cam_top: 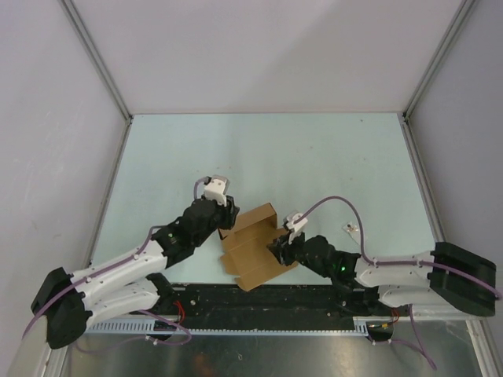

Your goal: Fold the paper box

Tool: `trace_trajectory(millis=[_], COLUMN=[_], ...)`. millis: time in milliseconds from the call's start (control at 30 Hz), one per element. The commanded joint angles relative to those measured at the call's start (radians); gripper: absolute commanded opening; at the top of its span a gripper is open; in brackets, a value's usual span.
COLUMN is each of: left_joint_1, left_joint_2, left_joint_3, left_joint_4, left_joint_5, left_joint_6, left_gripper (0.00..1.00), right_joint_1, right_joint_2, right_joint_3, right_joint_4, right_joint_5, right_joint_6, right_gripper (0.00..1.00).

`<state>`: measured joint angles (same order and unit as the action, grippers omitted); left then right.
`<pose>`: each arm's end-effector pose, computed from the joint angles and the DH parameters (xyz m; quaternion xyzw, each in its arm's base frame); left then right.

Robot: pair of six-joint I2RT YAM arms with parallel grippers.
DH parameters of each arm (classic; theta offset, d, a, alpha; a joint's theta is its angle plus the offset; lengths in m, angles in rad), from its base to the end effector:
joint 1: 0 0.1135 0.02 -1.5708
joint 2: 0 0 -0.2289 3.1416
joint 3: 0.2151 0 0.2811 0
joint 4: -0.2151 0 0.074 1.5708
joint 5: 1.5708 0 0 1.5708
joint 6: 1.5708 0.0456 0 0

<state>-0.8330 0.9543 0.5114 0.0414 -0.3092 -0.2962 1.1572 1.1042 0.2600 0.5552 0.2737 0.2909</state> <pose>0.1916 -0.1902 0.1909 0.1366 0.8170 -0.1833 0.5294 0.1147 0.2307 0.1189 -0.2593 0.7550 0.3105 0.5162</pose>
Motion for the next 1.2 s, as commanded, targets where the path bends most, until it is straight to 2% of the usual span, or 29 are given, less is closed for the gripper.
trace_trajectory(millis=[0, 67, 133, 167, 233, 333, 467, 633, 767, 1033, 1133, 1167], left_joint_1=[0.049, 0.049, 0.049, 0.049, 0.049, 0.048, 0.040, -0.021, -0.151, -0.385, -0.484, -0.532], left_joint_2=[-0.032, -0.070, -0.109, -0.153, -0.202, -0.287, -0.364, -0.388, -0.394, -0.416, -0.376, -0.367], left_joint_3=[-0.014, -0.022, -0.043, -0.050, -0.066, -0.083, -0.093, -0.079, -0.079, -0.062, -0.036, -0.031], left_joint_4=[-0.023, -0.034, -0.034, -0.067, -0.072, -0.075, -0.115, -0.196, -0.279, -0.469, -0.619, -0.638], left_joint_5=[-0.016, -0.013, -0.021, -0.036, -0.037, -0.037, -0.047, -0.149, -0.240, -0.399, -0.484, -0.507], left_joint_6=[-0.080, -0.086, -0.092, -0.098, -0.103, -0.115, -0.124, -0.156, -0.230, -0.443, -0.604, -0.633], left_gripper=[0.42, 0.41, 0.43, 0.45, 0.48, 0.48, 0.48, 0.45, 0.43, 0.45, 0.51, 0.57], right_joint_1=[0.082, 0.093, 0.090, 0.078, 0.018, -0.045, -0.116, -0.181, -0.258, -0.355, -0.379, -0.386], right_joint_2=[0.100, 0.111, 0.102, 0.095, 0.091, 0.077, 0.008, -0.133, -0.112, -0.092, -0.049, -0.037], right_joint_3=[0.065, 0.108, 0.125, 0.139, 0.153, 0.127, 0.127, 0.125, 0.168, 0.191, 0.225, 0.234], right_joint_4=[0.106, 0.045, 0.016, -0.013, -0.070, -0.041, -0.063, -0.126, -0.152, -0.150, -0.143, -0.143], right_joint_5=[0.181, 0.286, 0.326, 0.332, 0.311, 0.247, 0.099, 0.072, -0.068, -0.191, -0.260, -0.263], right_joint_6=[0.030, 0.051, 0.033, 0.027, 0.039, -0.002, -0.062, -0.035, -0.062, -0.050, -0.049, -0.059], right_gripper=[0.39, 0.40, 0.41, 0.45, 0.48, 0.50, 0.49, 0.45, 0.45, 0.49, 0.49, 0.49])
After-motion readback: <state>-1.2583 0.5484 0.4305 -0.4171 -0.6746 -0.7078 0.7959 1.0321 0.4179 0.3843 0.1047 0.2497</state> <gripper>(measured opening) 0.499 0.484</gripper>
